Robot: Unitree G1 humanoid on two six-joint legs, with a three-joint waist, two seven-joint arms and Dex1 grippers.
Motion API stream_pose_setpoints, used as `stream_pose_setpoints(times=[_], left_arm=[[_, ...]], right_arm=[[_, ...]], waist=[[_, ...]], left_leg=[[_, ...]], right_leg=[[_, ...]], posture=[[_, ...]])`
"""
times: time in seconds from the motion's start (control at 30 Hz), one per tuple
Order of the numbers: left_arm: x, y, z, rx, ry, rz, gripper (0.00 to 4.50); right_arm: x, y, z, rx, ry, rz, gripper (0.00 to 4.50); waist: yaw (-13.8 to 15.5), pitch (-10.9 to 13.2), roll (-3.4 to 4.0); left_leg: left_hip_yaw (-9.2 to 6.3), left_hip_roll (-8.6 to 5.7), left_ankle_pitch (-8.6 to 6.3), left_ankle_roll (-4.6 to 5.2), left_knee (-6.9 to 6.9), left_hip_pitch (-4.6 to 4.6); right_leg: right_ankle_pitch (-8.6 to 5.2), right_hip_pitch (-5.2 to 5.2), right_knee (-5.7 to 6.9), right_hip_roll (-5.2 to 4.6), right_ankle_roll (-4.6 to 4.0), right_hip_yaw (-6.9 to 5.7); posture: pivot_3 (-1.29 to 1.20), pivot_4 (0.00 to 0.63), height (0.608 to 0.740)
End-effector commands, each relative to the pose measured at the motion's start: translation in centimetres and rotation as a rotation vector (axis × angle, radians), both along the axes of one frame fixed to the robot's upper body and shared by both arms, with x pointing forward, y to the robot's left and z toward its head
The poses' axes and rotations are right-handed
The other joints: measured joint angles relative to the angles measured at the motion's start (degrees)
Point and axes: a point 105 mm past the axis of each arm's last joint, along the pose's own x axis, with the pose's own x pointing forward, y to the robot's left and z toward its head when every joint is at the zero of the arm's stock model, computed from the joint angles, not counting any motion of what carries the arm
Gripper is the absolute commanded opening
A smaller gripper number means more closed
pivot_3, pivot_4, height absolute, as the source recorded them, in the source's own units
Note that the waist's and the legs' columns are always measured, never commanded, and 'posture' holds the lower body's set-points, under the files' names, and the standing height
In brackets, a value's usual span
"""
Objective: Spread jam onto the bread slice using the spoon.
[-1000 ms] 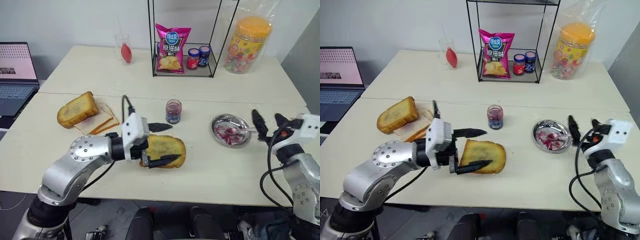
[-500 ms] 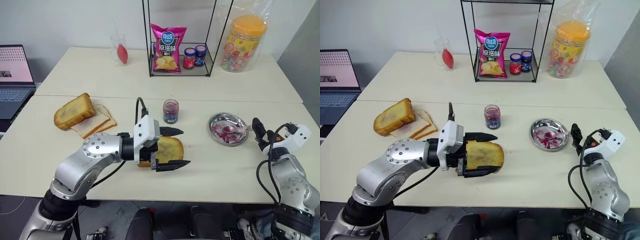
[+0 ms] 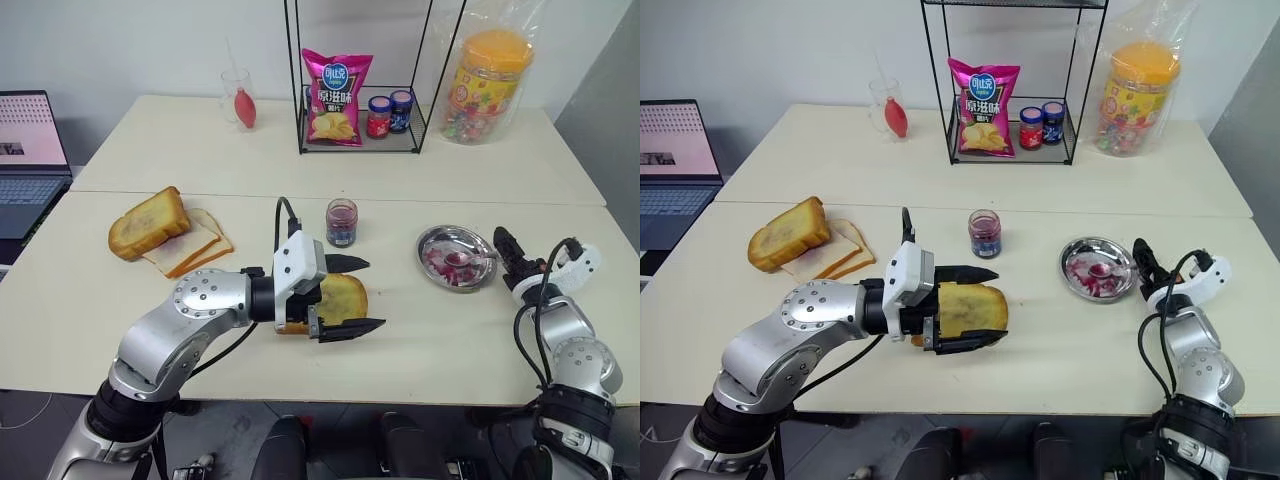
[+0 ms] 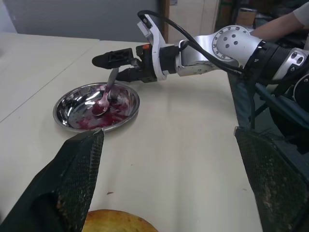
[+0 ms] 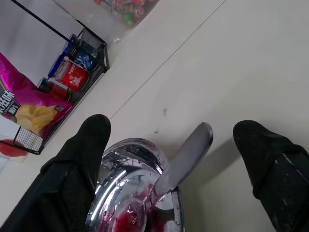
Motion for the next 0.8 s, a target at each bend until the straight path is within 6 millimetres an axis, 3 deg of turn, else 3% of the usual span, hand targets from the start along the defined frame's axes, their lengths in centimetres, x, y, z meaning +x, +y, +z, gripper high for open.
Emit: stream_pose_setpoints(times=[0.03,0.53,0.67,0.8], left_arm=[[-0.3,0.0,0.7,-0.004,-0.036,-0.006,4.50],[0.4,0.6,1.0,-0.023,-0.049,0.042,4.50],[0.7,1.1,0.8,-0.018,-0.046,0.082,4.50],[1.1,2.7,0.8,-0.032,-0.043,0.188,4.50]], right_arm=[[0.0,-0.7,1.3,0.010,-0.064,-0.005,3.44],[0.1,-0.9,1.5,0.066,-0.098,0.002,0.04],[-0.1,-0.8,2.6,0.055,-0.126,0.015,0.04],[-0.7,0.5,6.6,-0.039,-0.236,0.135,0.04]], waist=[[0.0,0.0,0.00],[0.0,0.0,0.06],[0.0,-0.1,0.13],[0.0,0.0,0.30]], left_leg=[[0.00,0.00,0.00,0.00,0.00,0.00],[0.00,0.00,0.00,0.00,0.05,0.00],[-0.02,0.00,0.00,0.01,0.06,0.19],[0.02,-0.01,0.00,0.01,0.06,0.23]], right_leg=[[0.01,0.00,0.00,0.00,-0.02,0.00],[0.04,0.02,0.04,0.00,-0.02,0.00],[0.00,0.24,-0.01,0.00,0.08,-0.01],[-0.01,0.26,-0.01,0.00,0.08,0.05]], posture=[[0.00,0.150,0.740],[0.00,0.150,0.740],[0.00,0.150,0.740],[0.00,0.150,0.740]])
